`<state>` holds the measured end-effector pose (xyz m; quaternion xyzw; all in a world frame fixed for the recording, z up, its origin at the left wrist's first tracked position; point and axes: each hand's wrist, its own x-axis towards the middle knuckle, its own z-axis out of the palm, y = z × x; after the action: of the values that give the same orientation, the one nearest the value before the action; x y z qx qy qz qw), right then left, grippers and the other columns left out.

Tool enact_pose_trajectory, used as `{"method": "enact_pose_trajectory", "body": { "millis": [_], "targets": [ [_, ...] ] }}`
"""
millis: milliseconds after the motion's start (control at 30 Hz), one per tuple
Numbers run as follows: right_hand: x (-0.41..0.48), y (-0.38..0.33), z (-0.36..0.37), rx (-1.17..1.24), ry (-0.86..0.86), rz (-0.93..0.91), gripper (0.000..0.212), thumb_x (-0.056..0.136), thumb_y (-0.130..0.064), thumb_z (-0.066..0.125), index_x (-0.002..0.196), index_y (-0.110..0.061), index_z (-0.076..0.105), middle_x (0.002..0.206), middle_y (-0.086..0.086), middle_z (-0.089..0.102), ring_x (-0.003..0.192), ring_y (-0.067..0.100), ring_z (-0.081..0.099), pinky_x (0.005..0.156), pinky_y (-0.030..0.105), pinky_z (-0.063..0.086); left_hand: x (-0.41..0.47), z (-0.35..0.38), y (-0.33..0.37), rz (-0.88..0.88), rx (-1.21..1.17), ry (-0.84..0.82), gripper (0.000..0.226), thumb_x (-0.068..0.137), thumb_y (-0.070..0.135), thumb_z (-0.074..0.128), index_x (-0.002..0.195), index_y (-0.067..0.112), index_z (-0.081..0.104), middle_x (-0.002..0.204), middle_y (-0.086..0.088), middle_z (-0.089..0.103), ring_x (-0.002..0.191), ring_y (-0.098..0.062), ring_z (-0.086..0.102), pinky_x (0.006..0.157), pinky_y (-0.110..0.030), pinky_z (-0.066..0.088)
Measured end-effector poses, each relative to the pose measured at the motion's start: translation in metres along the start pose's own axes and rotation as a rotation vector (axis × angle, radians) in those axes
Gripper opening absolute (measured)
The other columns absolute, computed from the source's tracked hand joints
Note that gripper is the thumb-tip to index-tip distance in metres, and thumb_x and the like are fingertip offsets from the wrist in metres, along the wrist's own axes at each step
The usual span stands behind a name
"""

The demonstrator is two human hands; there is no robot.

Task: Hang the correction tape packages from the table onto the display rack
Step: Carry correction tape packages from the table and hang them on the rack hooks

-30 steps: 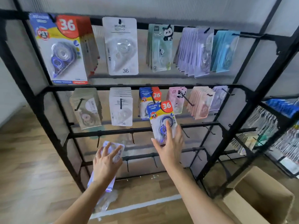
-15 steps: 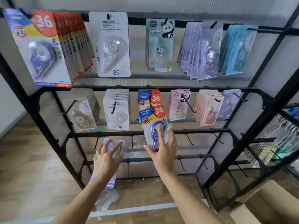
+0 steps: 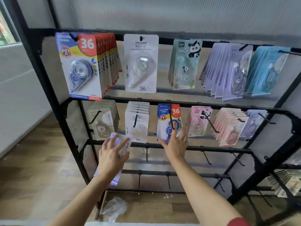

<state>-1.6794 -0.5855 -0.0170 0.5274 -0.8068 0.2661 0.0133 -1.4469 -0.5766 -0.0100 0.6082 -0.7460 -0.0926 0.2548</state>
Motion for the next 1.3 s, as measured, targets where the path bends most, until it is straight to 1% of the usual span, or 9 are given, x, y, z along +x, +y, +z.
{"method": "enact_pose_trajectory", "body": {
  "millis": [167, 300, 433, 567, 700, 900, 1033, 1200, 1300],
  "targets": [
    [-0.006, -0.001, -0.007, 0.002, -0.054, -0.044, 0.077, 0.088, -0.043, 0.061, 0.15, -0.022, 0.019, 0.157, 0.014, 0.006, 0.143, 0.033, 0.012, 0.112, 0.043, 0.026, 0.003, -0.004, 0.003, 0.023, -0.022, -0.001, 0.053, 0.087, 0.037, 0.064, 0.137, 0.042, 0.046, 0.153, -0.001, 0.028, 0.14, -0.029, 0.019, 0.107, -0.047, 0.027],
    [-0.017, 0.001, -0.015, 0.19, -0.002, -0.135, 0.057, 0.09, -0.029, 0.062, 0.14, -0.011, 0.041, 0.145, 0.01, 0.04, 0.134, 0.026, 0.036, 0.107, 0.036, 0.035, 0.001, -0.004, 0.014, 0.059, -0.092, 0.017, 0.06, 0.083, 0.033, 0.069, 0.139, 0.037, 0.045, 0.151, -0.003, 0.033, 0.139, -0.03, 0.023, 0.106, -0.047, 0.028],
    [-0.038, -0.006, -0.031, 0.676, -0.321, -0.052, 0.029, 0.094, -0.018, 0.056, 0.121, -0.007, 0.058, 0.118, 0.005, 0.062, 0.113, 0.018, 0.057, 0.085, 0.009, 0.041, -0.008, -0.007, 0.026, 0.12, -0.247, 0.054, 0.078, 0.076, 0.023, 0.077, 0.144, 0.015, 0.039, 0.145, -0.004, 0.043, 0.134, -0.032, 0.034, 0.108, -0.043, 0.03],
    [-0.067, -0.017, -0.044, 1.059, -0.635, -0.015, 0.027, 0.094, 0.004, 0.049, 0.12, 0.002, 0.055, 0.104, 0.013, 0.065, 0.088, 0.009, 0.064, 0.082, 0.018, 0.049, -0.017, -0.014, 0.046, 0.159, -0.45, 0.063, 0.083, 0.074, 0.015, 0.079, 0.145, 0.012, 0.034, 0.141, 0.002, 0.045, 0.129, -0.019, 0.037, 0.108, -0.031, 0.029],
    [-0.096, -0.02, -0.052, 1.082, -0.85, -0.111, 0.037, 0.087, 0.009, 0.057, 0.12, -0.008, 0.052, 0.098, 0.005, 0.065, 0.081, 0.004, 0.065, 0.079, 0.018, 0.048, -0.02, -0.025, 0.065, 0.111, -0.634, 0.096, 0.084, 0.076, 0.014, 0.077, 0.145, 0.017, 0.029, 0.133, 0.013, 0.039, 0.124, -0.004, 0.032, 0.102, -0.02, 0.025],
    [-0.111, -0.03, -0.054, 1.034, -0.656, -0.087, 0.039, 0.084, 0.006, 0.064, 0.112, -0.02, 0.056, 0.078, -0.014, 0.07, 0.076, -0.001, 0.064, 0.073, 0.018, 0.047, -0.027, -0.033, 0.089, 0.132, -0.656, 0.111, 0.084, 0.075, 0.016, 0.078, 0.145, 0.012, 0.031, 0.139, 0.004, 0.041, 0.128, -0.011, 0.035, 0.104, -0.021, 0.026],
    [-0.122, -0.026, -0.061, 1.039, -0.566, -0.074, 0.041, 0.088, 0.005, 0.059, 0.11, -0.029, 0.056, 0.091, -0.011, 0.07, 0.088, 0.004, 0.066, 0.075, 0.023, 0.049, -0.036, -0.037, 0.094, 0.18, -0.625, 0.071, 0.081, 0.08, 0.02, 0.075, 0.147, 0.017, 0.029, 0.147, 0.003, 0.036, 0.135, -0.013, 0.029, 0.109, -0.029, 0.027],
    [-0.132, 0.0, -0.077, 1.088, -0.452, -0.038, 0.042, 0.088, 0.01, 0.055, 0.114, -0.024, 0.055, 0.1, -0.002, 0.072, 0.096, 0.011, 0.067, 0.083, 0.024, 0.052, -0.044, -0.04, 0.088, 0.331, -0.595, 0.083, 0.061, 0.089, 0.021, 0.064, 0.143, 0.016, 0.036, 0.148, -0.001, 0.036, 0.135, -0.016, 0.033, 0.111, -0.032, 0.025],
    [-0.132, 0.024, -0.093, 1.078, -0.362, -0.003, 0.043, 0.089, 0.009, 0.054, 0.114, -0.026, 0.054, 0.098, -0.006, 0.073, 0.096, 0.01, 0.068, 0.079, 0.019, 0.051, -0.043, -0.037, 0.088, 0.352, -0.528, 0.068, 0.058, 0.089, 0.018, 0.064, 0.141, 0.015, 0.04, 0.148, -0.003, 0.036, 0.136, -0.02, 0.034, 0.112, -0.036, 0.026]
  ]
}}
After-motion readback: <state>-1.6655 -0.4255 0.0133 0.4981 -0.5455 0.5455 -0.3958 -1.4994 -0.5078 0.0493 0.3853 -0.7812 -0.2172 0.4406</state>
